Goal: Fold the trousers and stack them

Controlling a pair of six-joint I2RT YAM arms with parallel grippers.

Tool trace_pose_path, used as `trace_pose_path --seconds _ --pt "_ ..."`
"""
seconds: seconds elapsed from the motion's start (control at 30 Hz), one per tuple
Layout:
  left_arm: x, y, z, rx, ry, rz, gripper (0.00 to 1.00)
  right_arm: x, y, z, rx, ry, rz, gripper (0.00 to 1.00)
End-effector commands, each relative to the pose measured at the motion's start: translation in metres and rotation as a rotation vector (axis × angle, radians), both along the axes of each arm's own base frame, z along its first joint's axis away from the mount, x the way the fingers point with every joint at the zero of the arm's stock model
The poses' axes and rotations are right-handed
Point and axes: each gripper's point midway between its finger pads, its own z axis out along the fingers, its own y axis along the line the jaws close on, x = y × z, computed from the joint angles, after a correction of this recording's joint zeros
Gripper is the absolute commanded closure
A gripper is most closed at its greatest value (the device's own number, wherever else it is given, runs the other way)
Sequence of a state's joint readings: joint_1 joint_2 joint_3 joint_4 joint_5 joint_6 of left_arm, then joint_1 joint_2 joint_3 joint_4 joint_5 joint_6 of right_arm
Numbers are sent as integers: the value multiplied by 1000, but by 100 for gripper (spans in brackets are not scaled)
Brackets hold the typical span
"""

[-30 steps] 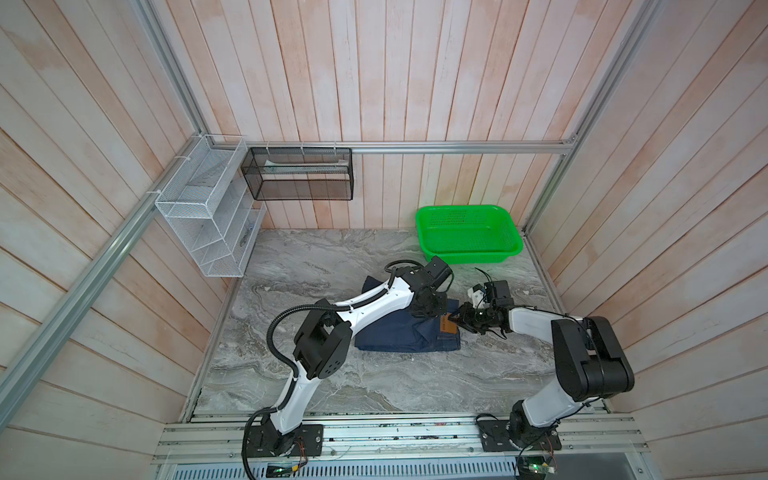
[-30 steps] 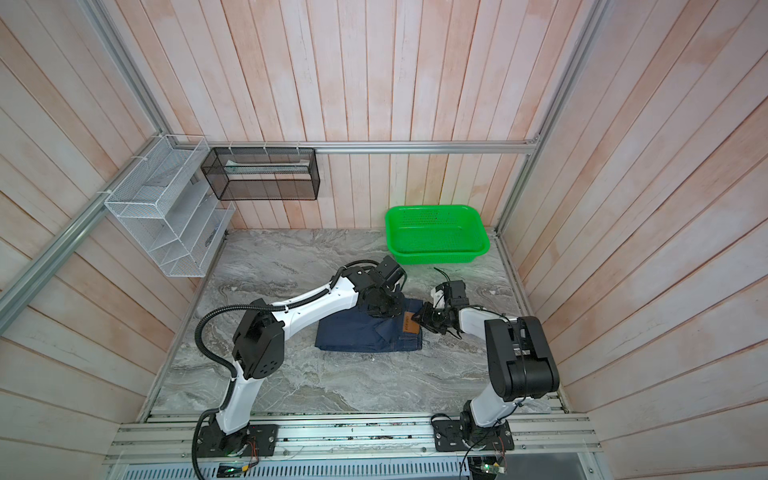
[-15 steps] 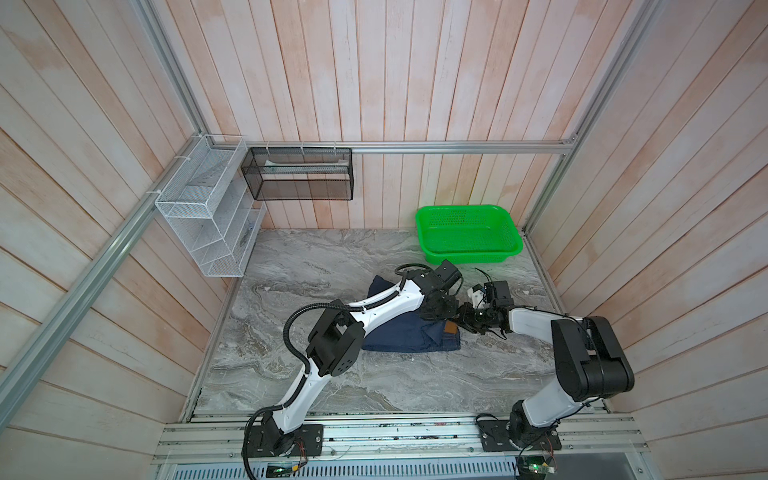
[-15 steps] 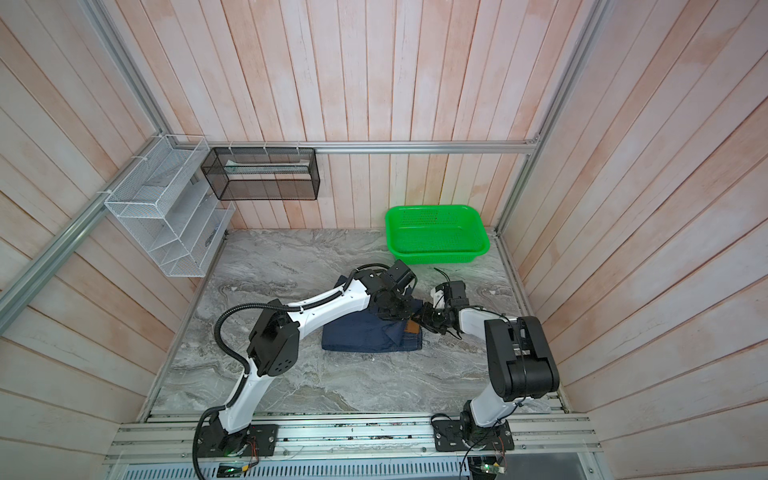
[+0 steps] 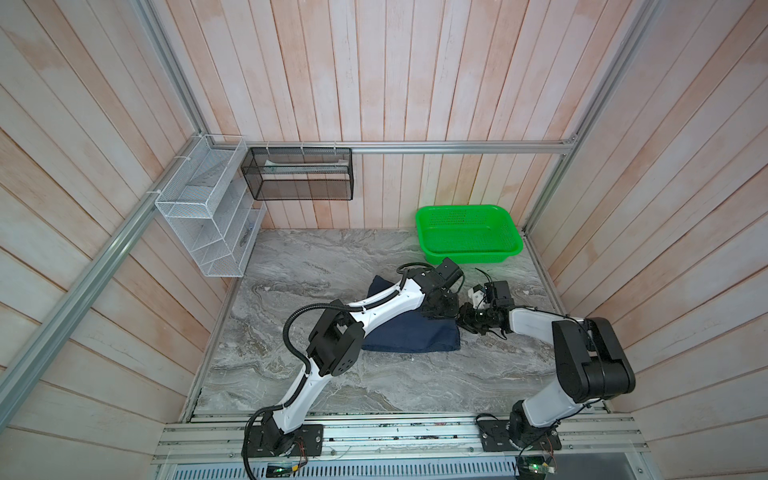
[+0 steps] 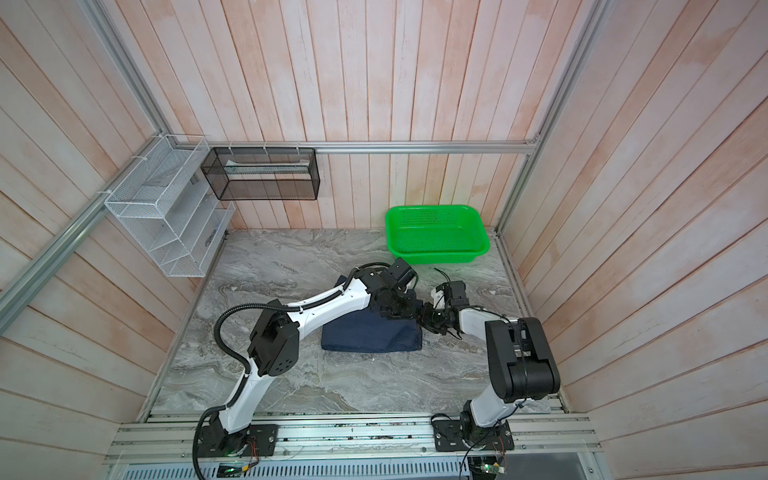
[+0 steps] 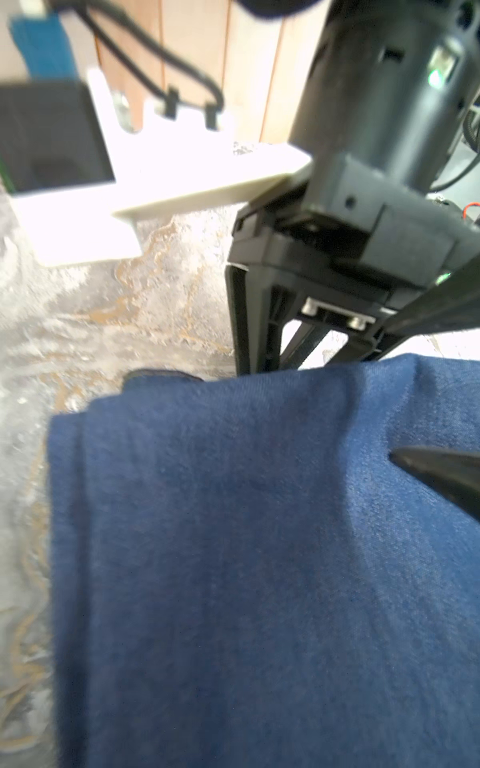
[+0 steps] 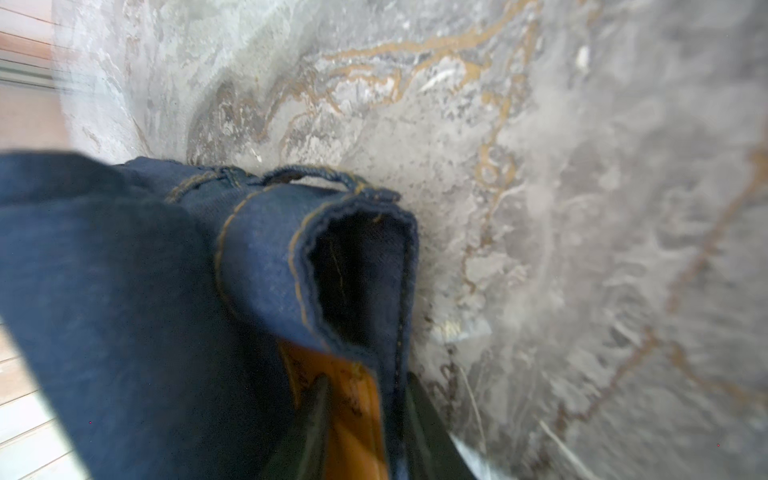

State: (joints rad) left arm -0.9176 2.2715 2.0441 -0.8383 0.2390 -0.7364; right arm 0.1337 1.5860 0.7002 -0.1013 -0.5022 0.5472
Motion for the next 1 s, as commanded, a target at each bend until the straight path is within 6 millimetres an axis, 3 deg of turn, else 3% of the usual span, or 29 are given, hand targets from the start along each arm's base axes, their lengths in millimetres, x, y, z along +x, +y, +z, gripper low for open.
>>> trace_pose_path --seconds 0.0,0.17,0.23,0.33,0.47,0.57,0.63,0.7,0.8,0.97 --pt "4 -5 66 -101 -101 -6 50 -5 -23 10 -104 12 -69 64" --pt "14 25 108 -108 -209 33 50 7 -63 68 -264 -126 -215 61" --pt "20 49 115 -100 -239 63 49 10 -61 91 -244 -183 -216 61" --pt "30 92 114 -100 -263 119 49 12 -33 108 -145 -222 -136 62" --pt "35 149 101 -106 -243 210 48 10 8 96 -52 -156 -20 55" --pt "34 178 94 -96 -237 250 47 14 14 85 -64 -141 -12 44" --pt "32 191 89 -96 -232 262 46 18 15 77 -68 -125 -8 32" --pt "31 199 84 -99 -223 270 46 22 16 67 -74 -102 -1 28" --pt "29 207 78 -92 -214 280 45 26 20 55 -66 -83 15 28" --pt "28 210 70 -88 -199 282 45 29 27 50 -40 -82 44 50"
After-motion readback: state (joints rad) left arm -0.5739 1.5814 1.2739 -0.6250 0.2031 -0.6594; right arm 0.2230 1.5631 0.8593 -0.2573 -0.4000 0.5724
